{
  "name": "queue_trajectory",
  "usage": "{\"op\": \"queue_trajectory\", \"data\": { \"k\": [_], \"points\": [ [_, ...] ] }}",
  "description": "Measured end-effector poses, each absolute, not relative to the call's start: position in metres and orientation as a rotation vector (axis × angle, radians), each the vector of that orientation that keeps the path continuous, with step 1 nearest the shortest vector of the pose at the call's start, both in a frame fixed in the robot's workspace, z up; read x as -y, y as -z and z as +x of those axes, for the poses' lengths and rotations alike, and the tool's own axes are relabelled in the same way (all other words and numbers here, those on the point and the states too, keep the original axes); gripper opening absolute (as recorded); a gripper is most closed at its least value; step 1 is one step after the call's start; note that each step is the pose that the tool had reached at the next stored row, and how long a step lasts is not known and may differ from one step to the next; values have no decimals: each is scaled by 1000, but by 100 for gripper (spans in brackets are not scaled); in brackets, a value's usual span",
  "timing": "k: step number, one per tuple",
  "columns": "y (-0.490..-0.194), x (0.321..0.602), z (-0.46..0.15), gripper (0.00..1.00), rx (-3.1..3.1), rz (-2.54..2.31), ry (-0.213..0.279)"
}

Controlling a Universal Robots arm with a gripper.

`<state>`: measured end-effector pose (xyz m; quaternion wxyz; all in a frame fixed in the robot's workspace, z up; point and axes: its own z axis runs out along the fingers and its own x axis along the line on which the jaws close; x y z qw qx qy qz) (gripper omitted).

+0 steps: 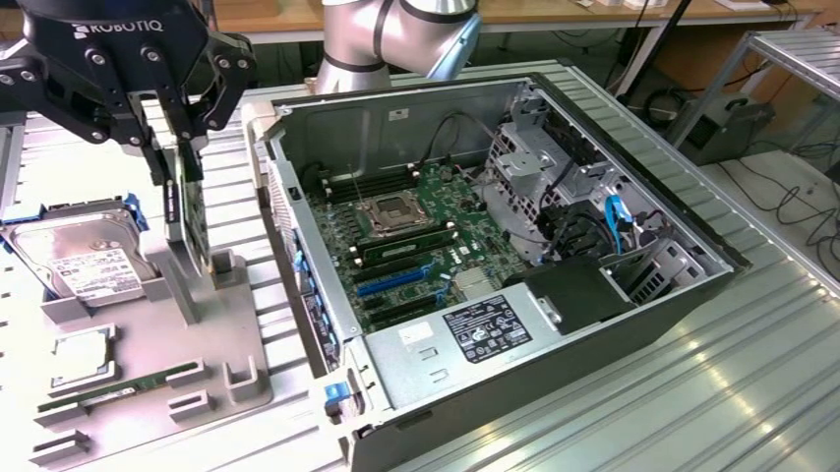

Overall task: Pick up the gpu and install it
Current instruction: 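Pick up the gpu and move the gpu toward the slot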

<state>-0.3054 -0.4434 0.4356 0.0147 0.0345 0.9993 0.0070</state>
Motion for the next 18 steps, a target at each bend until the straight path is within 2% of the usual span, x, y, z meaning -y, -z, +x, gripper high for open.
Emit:
{"op": "queue_trajectory", "data": {
  "k": [18],
  "points": [
    [-442,443,-305,26,-3110,107,-22]
  ]
}}
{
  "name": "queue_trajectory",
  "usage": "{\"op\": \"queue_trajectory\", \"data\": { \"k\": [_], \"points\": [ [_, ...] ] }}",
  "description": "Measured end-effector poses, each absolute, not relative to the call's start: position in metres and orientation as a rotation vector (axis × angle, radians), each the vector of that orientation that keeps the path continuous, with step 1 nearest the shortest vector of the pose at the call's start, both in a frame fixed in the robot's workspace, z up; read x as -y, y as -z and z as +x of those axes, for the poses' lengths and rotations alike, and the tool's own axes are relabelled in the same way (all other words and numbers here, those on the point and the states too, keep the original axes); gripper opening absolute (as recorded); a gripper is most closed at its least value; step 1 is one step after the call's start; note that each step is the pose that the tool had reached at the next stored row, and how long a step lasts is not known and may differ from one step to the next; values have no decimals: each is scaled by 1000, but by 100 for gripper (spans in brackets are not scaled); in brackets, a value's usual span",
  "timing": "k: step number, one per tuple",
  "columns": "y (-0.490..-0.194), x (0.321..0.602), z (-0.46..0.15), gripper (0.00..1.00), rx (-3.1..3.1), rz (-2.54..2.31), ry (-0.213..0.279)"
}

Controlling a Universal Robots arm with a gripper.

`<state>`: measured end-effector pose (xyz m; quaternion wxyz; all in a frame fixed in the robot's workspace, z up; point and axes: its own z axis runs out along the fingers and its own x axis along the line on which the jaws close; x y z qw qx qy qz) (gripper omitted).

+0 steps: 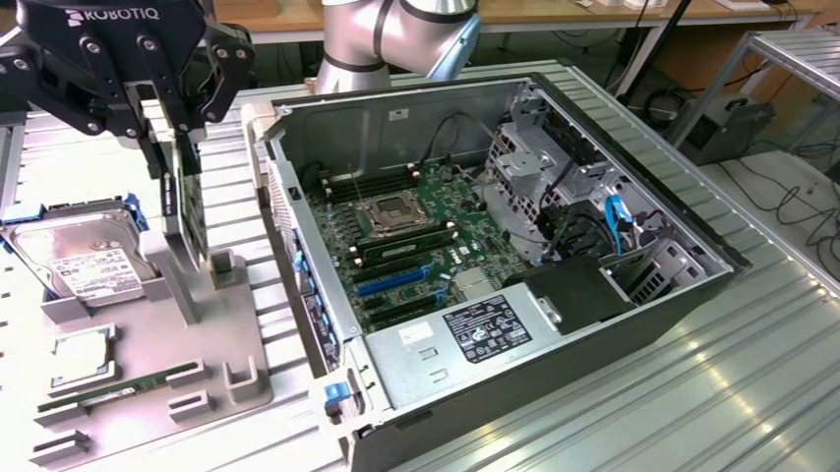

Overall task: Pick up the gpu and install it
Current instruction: 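Pick up the gpu and move the gpu toward the slot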

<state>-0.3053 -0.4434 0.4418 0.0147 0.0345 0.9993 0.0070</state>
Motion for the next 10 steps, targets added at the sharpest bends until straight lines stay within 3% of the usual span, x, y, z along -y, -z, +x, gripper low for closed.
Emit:
{"op": "queue_trajectory", "data": {
  "k": [10],
  "points": [
    [-444,443,-305,26,-3110,107,-22]
  ]
}}
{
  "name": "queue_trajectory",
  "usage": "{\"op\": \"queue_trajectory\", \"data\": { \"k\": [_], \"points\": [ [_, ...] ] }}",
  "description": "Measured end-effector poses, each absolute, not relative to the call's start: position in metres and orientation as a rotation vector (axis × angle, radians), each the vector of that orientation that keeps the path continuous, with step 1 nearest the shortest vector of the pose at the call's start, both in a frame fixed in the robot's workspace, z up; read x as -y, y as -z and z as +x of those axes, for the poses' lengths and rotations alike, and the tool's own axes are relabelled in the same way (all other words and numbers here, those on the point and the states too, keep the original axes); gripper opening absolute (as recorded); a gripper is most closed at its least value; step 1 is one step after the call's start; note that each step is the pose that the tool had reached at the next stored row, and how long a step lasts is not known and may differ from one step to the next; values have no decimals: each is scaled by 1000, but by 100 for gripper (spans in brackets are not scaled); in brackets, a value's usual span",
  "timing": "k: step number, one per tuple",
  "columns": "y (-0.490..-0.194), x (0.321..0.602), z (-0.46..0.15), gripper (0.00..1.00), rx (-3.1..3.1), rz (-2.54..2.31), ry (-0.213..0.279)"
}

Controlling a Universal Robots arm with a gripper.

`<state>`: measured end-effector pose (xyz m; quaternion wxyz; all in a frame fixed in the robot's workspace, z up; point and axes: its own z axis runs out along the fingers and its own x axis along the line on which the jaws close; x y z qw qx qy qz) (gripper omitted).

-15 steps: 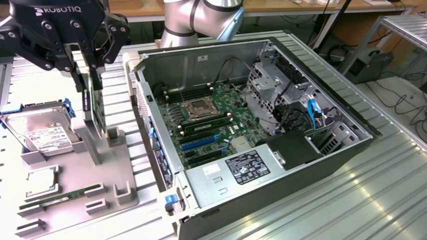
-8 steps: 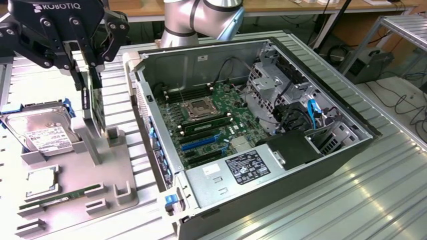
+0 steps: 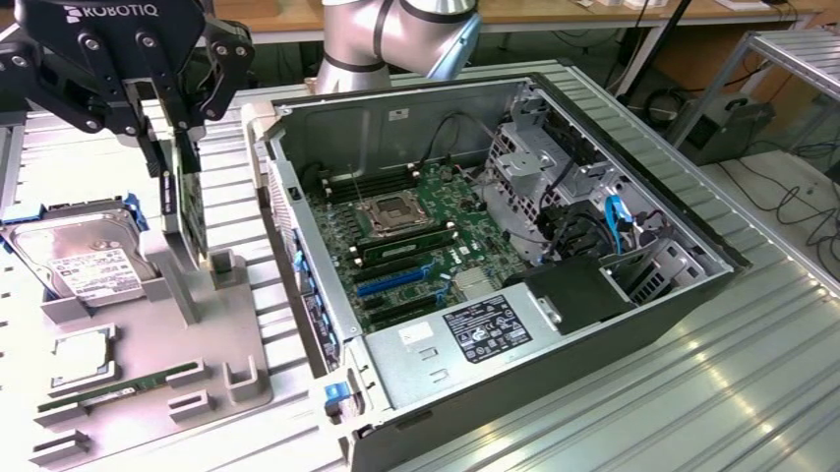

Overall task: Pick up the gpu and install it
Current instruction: 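Pick up the gpu and move the gpu toward the slot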

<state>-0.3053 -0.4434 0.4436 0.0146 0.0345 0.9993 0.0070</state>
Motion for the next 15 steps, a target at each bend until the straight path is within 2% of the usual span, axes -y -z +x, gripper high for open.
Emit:
{"op": "queue_trajectory", "data": {
  "k": [15],
  "points": [
    [-443,443,-295,26,-3110,107,-19]
  ]
}}
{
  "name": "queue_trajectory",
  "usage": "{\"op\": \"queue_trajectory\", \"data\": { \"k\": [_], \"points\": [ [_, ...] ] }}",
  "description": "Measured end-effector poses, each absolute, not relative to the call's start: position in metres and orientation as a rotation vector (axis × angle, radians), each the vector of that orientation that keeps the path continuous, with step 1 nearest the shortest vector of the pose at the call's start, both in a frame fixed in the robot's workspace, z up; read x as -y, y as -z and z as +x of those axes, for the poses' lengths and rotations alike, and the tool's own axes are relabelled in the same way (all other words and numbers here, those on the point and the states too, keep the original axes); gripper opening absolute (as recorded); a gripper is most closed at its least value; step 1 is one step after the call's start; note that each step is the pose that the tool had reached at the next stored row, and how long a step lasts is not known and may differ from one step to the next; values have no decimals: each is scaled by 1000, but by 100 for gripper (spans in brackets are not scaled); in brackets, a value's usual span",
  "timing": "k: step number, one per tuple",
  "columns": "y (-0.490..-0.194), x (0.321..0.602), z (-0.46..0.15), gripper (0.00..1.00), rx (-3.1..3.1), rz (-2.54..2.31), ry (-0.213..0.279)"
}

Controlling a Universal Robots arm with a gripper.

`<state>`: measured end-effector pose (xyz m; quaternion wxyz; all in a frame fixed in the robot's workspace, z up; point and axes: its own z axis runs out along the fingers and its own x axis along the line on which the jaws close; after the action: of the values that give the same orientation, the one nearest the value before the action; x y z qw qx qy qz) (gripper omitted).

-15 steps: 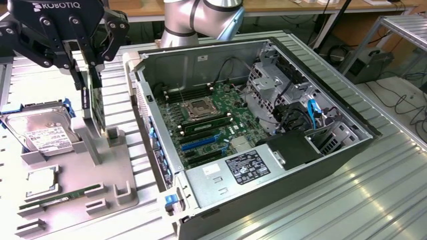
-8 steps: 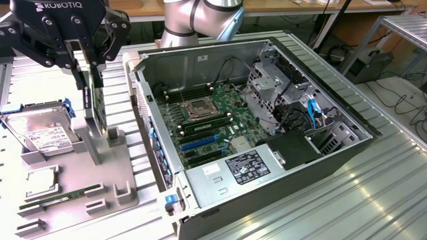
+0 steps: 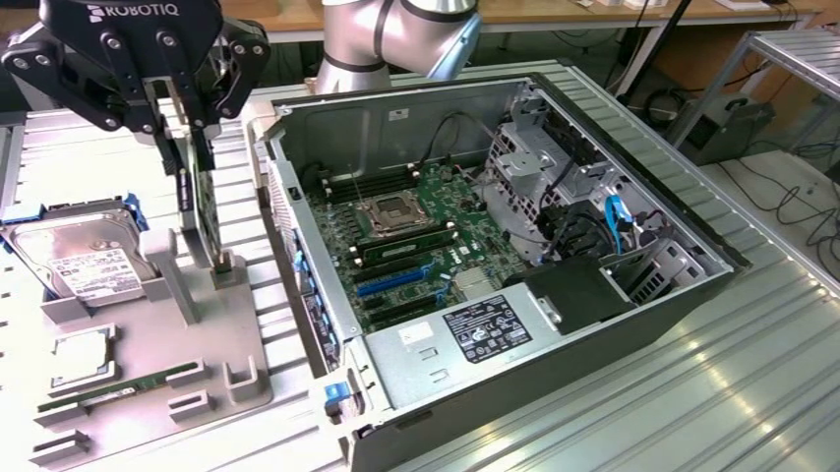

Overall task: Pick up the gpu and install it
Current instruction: 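Pick up the gpu and move the gpu toward the slot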

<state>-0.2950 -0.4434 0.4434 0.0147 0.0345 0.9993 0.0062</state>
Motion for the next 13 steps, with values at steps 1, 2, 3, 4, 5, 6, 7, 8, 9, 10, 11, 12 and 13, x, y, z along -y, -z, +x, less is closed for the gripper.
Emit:
{"op": "queue_trajectory", "data": {
  "k": [1,2,3,4,5,6,7,8,9,10,11,12,13],
  "points": [
    [-443,443,-294,26,-3110,107,-19],
    [-443,443,-293,26,-3110,107,-19],
    [-443,443,-293,26,-3110,107,-19],
    [-443,443,-292,26,-3110,107,-19],
    [-443,443,-291,26,-3110,107,-18],
    [-443,443,-291,26,-3110,107,-18],
    [-443,443,-290,26,-3110,107,-18],
    [-443,443,-290,26,-3110,107,-18],
    [-443,443,-289,26,-3110,107,-18],
    [-443,443,-288,26,-3110,107,-18],
    [-443,443,-288,26,-3110,107,-17],
    [-443,443,-287,26,-3110,107,-17],
    [-443,443,-287,26,-3110,107,-17]
  ]
}}
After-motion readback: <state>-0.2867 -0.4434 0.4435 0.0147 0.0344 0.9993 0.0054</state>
